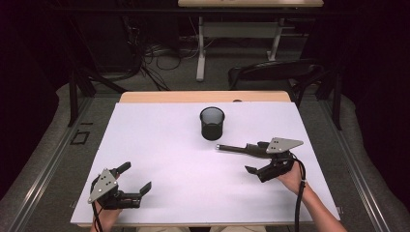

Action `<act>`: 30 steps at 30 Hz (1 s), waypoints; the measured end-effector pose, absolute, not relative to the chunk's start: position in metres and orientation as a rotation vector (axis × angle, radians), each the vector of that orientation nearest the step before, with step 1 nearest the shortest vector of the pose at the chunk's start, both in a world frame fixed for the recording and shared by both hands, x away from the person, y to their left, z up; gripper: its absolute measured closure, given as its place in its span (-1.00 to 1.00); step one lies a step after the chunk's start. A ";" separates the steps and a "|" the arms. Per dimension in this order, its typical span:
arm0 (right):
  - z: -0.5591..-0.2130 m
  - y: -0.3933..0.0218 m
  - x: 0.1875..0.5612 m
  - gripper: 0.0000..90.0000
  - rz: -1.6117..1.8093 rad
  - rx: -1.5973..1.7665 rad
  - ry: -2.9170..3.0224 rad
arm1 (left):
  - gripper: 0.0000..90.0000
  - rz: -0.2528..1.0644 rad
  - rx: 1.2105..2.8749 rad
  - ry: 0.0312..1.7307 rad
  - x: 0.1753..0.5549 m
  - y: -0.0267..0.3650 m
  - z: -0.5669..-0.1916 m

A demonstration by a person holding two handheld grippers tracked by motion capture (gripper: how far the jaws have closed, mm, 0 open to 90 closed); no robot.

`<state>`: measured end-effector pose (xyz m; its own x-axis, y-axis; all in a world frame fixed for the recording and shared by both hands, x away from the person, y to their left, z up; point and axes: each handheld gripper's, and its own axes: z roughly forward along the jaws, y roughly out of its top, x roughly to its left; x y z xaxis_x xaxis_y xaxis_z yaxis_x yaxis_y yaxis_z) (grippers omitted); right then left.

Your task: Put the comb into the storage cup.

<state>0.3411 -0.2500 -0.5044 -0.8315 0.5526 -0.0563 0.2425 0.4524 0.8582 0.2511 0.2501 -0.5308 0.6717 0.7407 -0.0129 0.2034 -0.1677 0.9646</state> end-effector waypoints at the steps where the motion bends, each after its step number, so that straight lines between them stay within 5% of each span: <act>1: -0.504 -0.250 0.342 -0.99 1.329 0.677 2.378 | -1.00 0.570 1.711 0.768 0.251 0.250 -0.531; 30: -0.484 -0.240 0.373 -0.99 1.258 0.582 2.465 | -1.00 0.569 1.718 0.765 0.251 0.250 -0.531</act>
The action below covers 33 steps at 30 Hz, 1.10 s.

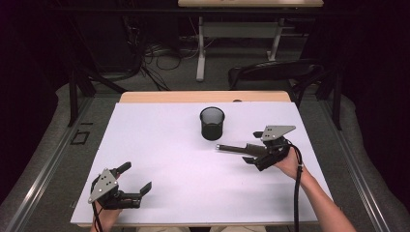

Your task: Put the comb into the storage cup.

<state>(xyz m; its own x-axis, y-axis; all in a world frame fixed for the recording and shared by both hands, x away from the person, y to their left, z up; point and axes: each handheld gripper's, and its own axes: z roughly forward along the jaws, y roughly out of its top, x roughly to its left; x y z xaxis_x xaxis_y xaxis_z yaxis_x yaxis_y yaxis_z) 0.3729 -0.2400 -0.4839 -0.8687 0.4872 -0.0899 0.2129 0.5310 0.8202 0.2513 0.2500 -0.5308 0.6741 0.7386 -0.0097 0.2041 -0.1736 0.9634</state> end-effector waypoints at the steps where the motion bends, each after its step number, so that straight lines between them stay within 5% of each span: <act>1: -0.483 -0.240 0.374 -0.99 1.256 0.580 2.470 | -1.00 0.569 1.718 0.765 0.251 0.250 -0.531; 33: -0.482 -0.214 0.418 -1.00 1.041 0.468 2.686 | -1.00 0.563 1.714 0.767 0.252 0.250 -0.532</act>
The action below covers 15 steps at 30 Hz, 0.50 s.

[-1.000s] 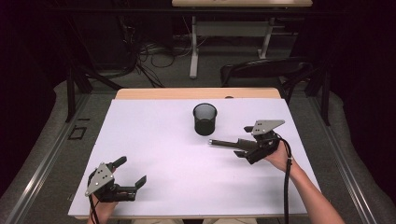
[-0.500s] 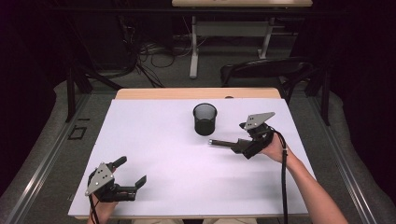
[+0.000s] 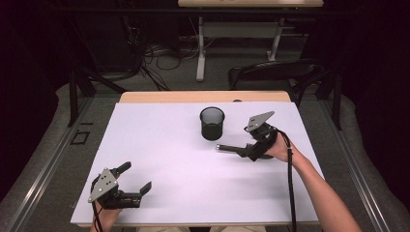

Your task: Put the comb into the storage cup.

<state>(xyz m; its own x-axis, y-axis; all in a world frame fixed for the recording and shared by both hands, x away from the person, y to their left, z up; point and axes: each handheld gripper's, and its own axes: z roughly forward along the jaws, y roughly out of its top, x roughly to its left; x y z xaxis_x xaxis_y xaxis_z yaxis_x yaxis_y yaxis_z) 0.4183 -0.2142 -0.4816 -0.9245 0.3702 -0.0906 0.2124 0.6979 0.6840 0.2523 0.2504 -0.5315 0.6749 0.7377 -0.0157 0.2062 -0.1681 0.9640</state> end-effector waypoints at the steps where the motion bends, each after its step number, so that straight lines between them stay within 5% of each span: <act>1: -0.483 -0.213 0.421 -1.00 1.028 0.467 2.696 | -1.00 0.563 1.715 0.768 0.252 0.250 -0.531; 15: -0.489 -0.209 0.434 -0.84 0.912 0.457 2.794 | -1.00 0.562 1.717 0.768 0.252 0.251 -0.532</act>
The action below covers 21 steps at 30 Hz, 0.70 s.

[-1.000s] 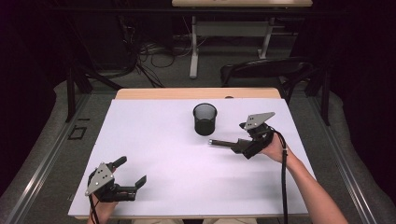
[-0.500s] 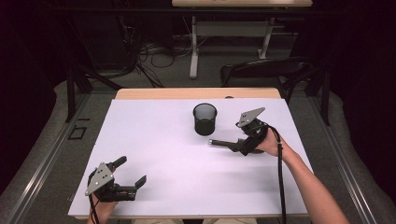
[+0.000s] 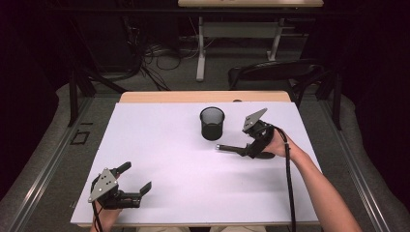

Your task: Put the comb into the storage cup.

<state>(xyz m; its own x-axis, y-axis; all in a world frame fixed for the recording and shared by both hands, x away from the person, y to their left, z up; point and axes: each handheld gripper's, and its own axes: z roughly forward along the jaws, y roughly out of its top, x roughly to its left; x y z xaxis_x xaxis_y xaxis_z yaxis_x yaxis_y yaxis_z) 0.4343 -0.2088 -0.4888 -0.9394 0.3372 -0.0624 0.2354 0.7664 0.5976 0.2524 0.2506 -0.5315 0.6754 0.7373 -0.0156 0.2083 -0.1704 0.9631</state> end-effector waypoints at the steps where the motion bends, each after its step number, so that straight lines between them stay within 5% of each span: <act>1: -0.490 -0.208 0.435 -0.80 0.892 0.456 2.805 | -1.00 0.561 1.717 0.767 0.252 0.251 -0.532; 10: -0.494 -0.201 0.441 -0.33 0.774 0.407 2.863 | -1.00 0.560 1.720 0.766 0.253 0.251 -0.532; 21: -0.505 -0.200 0.449 0.01 0.709 0.379 2.905 | -1.00 0.559 1.719 0.766 0.253 0.251 -0.532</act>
<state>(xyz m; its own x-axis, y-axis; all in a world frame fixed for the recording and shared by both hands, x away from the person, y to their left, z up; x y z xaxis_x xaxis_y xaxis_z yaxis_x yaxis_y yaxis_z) 0.4485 -0.1996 -0.5050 -0.9603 0.2714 -0.0639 0.2114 0.8583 0.4676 0.2526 0.2507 -0.5317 0.6773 0.7356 -0.0160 0.2093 -0.1718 0.9626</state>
